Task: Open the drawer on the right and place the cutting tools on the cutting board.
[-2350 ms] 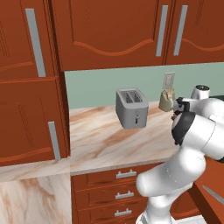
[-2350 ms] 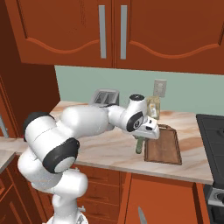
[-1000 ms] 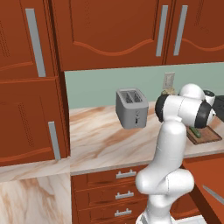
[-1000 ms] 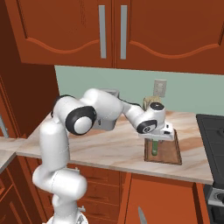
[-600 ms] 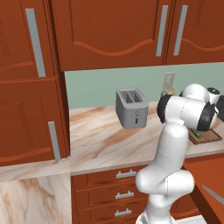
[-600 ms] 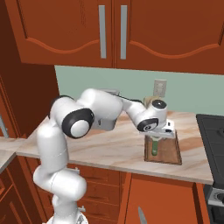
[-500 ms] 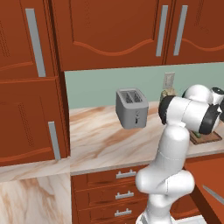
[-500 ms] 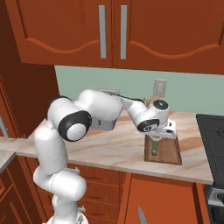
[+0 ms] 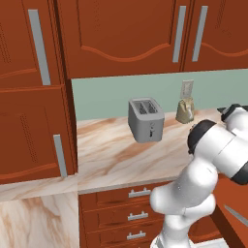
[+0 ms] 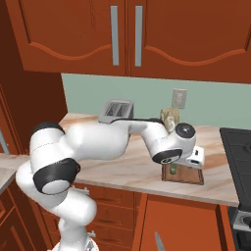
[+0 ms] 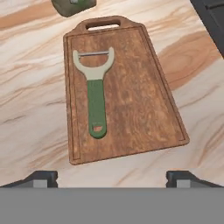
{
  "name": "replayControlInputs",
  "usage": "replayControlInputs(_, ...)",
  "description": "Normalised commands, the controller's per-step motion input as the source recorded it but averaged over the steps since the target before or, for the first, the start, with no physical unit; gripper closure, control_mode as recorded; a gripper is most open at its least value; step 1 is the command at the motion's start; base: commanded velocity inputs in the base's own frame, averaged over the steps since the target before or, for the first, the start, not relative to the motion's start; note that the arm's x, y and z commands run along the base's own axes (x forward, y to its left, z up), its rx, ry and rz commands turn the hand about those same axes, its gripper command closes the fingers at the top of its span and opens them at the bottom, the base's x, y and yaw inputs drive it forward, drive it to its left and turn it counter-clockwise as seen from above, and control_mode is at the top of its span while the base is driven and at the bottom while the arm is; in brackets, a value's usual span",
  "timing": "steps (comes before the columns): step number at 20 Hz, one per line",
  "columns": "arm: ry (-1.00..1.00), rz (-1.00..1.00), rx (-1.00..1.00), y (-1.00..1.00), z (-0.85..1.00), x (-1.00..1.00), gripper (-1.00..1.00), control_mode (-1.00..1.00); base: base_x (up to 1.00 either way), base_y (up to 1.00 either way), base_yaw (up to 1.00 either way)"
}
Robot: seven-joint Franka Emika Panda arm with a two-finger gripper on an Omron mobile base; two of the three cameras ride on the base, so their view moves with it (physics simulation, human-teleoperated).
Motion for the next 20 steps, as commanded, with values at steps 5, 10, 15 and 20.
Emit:
replayControlInputs(5,0.11,-0.13,-0.04,0.00,0.34,-0.94,-1.00,-1.00,0.00,0.00,0.00)
replayControlInputs(10,0.21,-0.11,-0.12,0.00,0.06,-0.76,-1.00,-1.00,0.00,0.00,0.00)
replayControlInputs(15,0.11,-0.02,-0.08,0.00,0.00,-0.28,-1.00,-1.00,0.00,0.00,0.00)
replayControlInputs(20,0.02,0.01,0.00,-0.04,-0.27,-0.21,-1.00,-1.00,0.00,0.00,0.00)
